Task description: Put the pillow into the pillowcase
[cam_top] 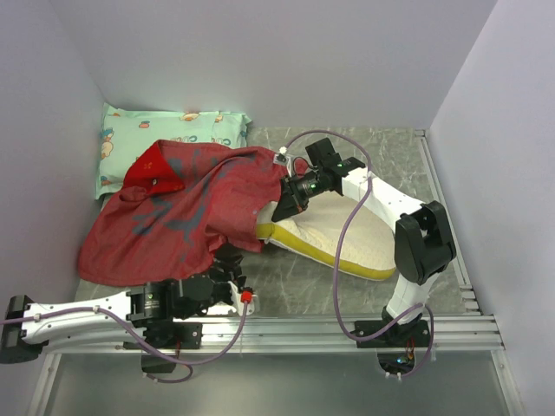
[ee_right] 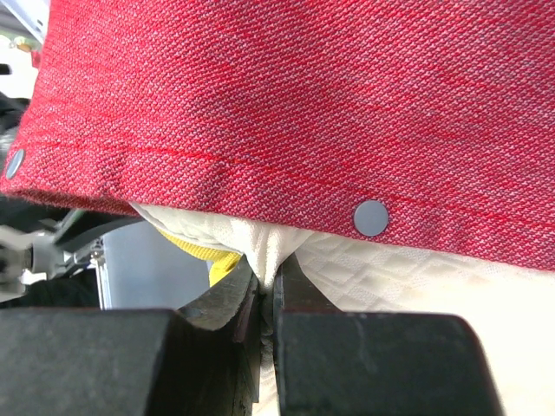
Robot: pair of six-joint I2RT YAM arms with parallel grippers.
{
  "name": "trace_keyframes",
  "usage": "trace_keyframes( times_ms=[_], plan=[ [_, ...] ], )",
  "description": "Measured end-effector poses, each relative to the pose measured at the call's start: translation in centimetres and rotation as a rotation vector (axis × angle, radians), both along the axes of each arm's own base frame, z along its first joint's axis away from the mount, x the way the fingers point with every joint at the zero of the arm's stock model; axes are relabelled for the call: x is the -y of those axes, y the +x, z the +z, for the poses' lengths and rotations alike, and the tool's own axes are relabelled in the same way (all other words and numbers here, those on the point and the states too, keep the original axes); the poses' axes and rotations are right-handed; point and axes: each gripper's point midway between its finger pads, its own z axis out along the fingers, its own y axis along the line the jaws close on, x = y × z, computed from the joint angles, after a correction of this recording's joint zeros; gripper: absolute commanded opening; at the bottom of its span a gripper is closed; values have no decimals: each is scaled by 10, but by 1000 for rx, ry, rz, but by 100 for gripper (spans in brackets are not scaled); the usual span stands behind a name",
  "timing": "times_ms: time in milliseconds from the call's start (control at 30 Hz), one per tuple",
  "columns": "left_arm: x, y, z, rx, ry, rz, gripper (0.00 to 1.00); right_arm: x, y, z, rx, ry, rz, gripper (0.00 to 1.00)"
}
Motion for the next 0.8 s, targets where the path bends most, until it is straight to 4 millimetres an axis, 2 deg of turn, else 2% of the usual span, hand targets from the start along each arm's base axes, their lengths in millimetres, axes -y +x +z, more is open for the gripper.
trace_keyframes(
  times_ms=[167, 467, 633, 700, 767, 800],
  plan=[
    [-4, 13, -16, 66, 33, 24, 63, 2, -4, -2, -3, -6, 13, 0],
    [3, 31, 4, 200, -30, 42, 63, 5, -9, -5, 2, -9, 41, 0],
    [3, 50, -1, 244, -9, 64, 60, 7, -14, -8, -6, -9, 54, 0],
    [2, 62, -3, 255, 7, 81, 56, 8, -14, -8, 0, -7, 59, 0],
    [3, 72, -7, 260, 22, 90, 37, 8, -14, -9, 7, -8, 62, 0],
    [3, 76, -8, 263, 27, 92, 23, 9, -14, -9, 9, -8, 64, 0]
  ],
)
